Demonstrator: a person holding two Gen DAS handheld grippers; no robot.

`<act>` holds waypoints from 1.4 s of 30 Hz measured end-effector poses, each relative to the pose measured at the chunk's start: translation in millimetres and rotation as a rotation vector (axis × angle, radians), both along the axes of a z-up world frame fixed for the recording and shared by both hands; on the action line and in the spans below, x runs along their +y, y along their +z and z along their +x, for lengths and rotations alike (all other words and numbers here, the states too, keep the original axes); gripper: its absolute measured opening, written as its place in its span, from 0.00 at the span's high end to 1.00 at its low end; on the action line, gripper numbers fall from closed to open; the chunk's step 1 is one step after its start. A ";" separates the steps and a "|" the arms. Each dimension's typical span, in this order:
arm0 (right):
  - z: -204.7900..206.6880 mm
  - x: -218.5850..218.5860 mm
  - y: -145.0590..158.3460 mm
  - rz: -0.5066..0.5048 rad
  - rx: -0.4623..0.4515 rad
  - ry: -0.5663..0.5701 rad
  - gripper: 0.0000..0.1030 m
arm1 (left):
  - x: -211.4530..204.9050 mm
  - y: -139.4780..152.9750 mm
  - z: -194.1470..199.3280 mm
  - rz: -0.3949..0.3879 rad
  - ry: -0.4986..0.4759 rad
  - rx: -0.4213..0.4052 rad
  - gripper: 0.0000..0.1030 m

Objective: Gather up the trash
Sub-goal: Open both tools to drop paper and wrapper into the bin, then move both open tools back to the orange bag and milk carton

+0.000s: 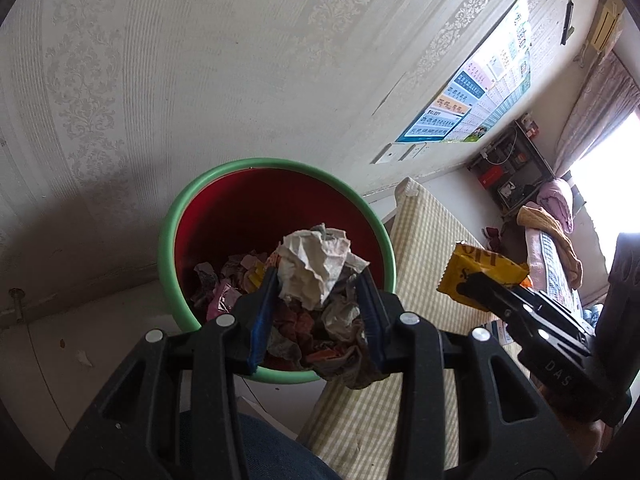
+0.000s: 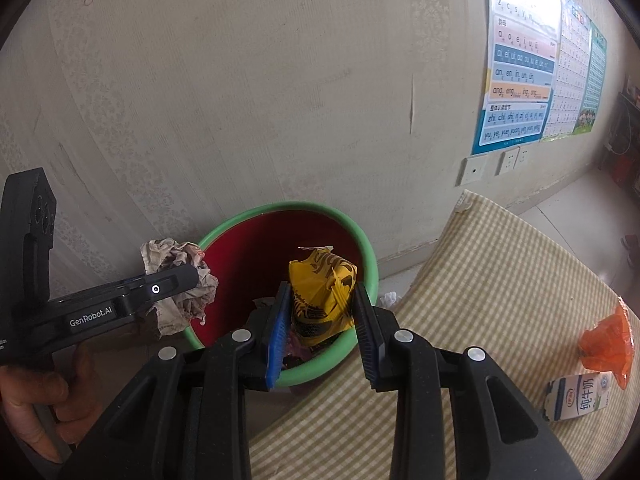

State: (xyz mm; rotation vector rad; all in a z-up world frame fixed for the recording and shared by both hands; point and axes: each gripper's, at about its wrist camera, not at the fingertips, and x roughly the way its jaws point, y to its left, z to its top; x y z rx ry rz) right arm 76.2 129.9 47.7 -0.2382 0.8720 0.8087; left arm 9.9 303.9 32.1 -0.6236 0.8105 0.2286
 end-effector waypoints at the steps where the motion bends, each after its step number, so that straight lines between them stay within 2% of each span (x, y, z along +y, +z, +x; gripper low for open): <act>1: 0.5 5.9 -2.4 -0.002 0.003 0.007 0.70 | 3.6 -1.5 0.0 -0.003 0.007 0.001 0.62; 10: 7.7 39.7 -27.5 -0.046 0.030 0.050 0.69 | 19.8 -17.6 0.9 -0.042 0.040 0.017 0.60; 13: 10.0 44.0 -33.7 -0.051 0.040 0.053 0.66 | 20.5 -18.3 4.1 -0.040 0.035 0.018 0.59; 14: 11.6 44.9 -35.2 -0.051 0.046 0.052 0.62 | 20.4 -17.7 5.4 -0.038 0.035 0.020 0.52; 15: 12.2 44.4 -36.3 -0.050 0.047 0.045 0.52 | 20.2 -16.7 5.8 -0.034 0.034 0.019 0.47; 17: 10.6 41.8 -35.9 -0.042 0.043 0.033 0.41 | 20.7 -13.9 5.4 -0.024 0.041 0.007 0.29; 19: 10.7 39.5 -36.7 -0.043 0.037 0.029 0.32 | 21.6 -12.0 3.6 -0.026 0.049 -0.002 0.24; 21: 8.7 34.9 -37.7 -0.049 0.034 0.024 0.27 | 22.4 -11.5 2.1 -0.031 0.057 -0.002 0.19; 25: 6.6 17.5 -37.2 -0.052 0.030 -0.008 0.21 | 22.1 -8.2 -3.6 -0.023 0.072 -0.007 0.09; 30: 4.2 -12.8 -31.3 -0.042 0.027 -0.064 0.20 | 11.6 2.4 -8.2 -0.010 0.058 -0.024 0.05; 35: -5.5 -53.3 -23.8 -0.029 0.021 -0.128 0.19 | -14.8 15.0 -3.1 0.004 -0.001 -0.043 0.05; 42: -12.7 -126.0 -12.2 -0.014 0.004 -0.247 0.17 | -77.2 27.7 7.7 0.022 -0.127 -0.053 0.05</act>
